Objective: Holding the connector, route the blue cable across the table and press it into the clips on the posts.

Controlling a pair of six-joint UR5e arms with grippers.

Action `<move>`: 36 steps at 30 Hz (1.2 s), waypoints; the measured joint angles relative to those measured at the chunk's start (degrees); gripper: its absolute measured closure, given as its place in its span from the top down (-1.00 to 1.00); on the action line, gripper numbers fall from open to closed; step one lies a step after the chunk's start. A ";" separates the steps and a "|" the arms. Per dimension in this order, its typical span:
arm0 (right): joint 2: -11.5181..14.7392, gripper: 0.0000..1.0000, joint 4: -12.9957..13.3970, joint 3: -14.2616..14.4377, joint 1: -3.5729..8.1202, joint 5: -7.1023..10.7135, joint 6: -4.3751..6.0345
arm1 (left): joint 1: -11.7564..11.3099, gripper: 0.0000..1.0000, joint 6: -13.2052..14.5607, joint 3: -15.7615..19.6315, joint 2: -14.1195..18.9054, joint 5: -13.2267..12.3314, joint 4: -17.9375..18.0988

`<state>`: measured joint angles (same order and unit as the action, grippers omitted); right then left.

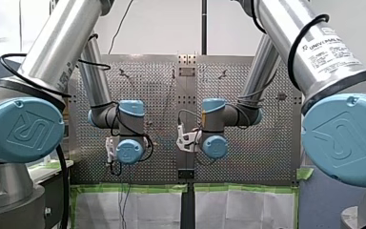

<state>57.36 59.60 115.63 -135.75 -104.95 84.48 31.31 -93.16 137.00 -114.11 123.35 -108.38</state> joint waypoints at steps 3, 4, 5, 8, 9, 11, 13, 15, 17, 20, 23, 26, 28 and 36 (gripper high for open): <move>0.00 -1.00 0.00 0.00 0.01 0.00 0.00 | 0.00 -0.98 0.00 0.00 0.00 0.00 0.00; 0.00 -1.00 0.00 0.00 0.00 0.00 0.00 | 0.00 -0.98 0.00 0.00 0.00 0.00 0.00; 0.00 -1.00 0.00 0.00 0.00 0.00 0.00 | 0.00 -0.98 0.00 0.00 0.00 0.00 0.00; 0.00 -1.00 0.00 0.00 0.00 0.00 0.00 | 0.00 -0.98 0.00 0.00 0.00 0.00 0.00; 0.00 -1.00 0.00 0.00 0.00 0.00 0.00 | -0.01 -0.98 0.00 0.00 0.00 -0.01 0.00; 0.00 -1.00 0.00 0.00 0.02 0.00 0.00 | -0.02 -0.98 0.01 -0.03 -0.04 -0.05 -0.04; 0.00 -1.00 0.00 0.00 0.05 -0.04 0.00 | -0.05 -0.98 0.05 -0.06 -0.19 -0.37 -0.37; 0.00 -1.00 0.00 0.00 0.06 -0.06 0.00 | -0.07 -0.98 0.07 -0.06 -0.29 -0.65 -0.69; 0.00 -1.00 0.00 0.00 0.07 -0.08 0.00 | -0.08 -0.98 0.08 -0.07 -0.32 -0.77 -0.84; 0.00 -1.00 0.00 0.00 0.09 -0.08 0.00 | -0.08 -0.98 0.09 -0.08 -0.33 -0.85 -0.93; 0.00 -1.00 0.00 0.00 0.09 -0.09 0.00 | -0.09 -0.98 0.09 -0.09 -0.34 -0.87 -0.96; 0.00 -1.00 0.00 0.00 0.09 -0.09 0.00 | -0.09 -0.98 0.09 -0.09 -0.35 -0.88 -0.97; 0.00 -1.00 0.00 0.00 0.08 -0.09 0.00 | -0.09 -0.98 0.09 -0.09 -0.35 -0.88 -0.97; -0.02 -1.00 -0.03 -0.02 0.06 -0.12 -0.04 | -0.09 -0.98 0.09 -0.09 -0.35 -0.88 -0.97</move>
<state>57.34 59.58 115.60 -135.69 -105.07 84.44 31.22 -93.07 136.91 -114.46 122.47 -109.35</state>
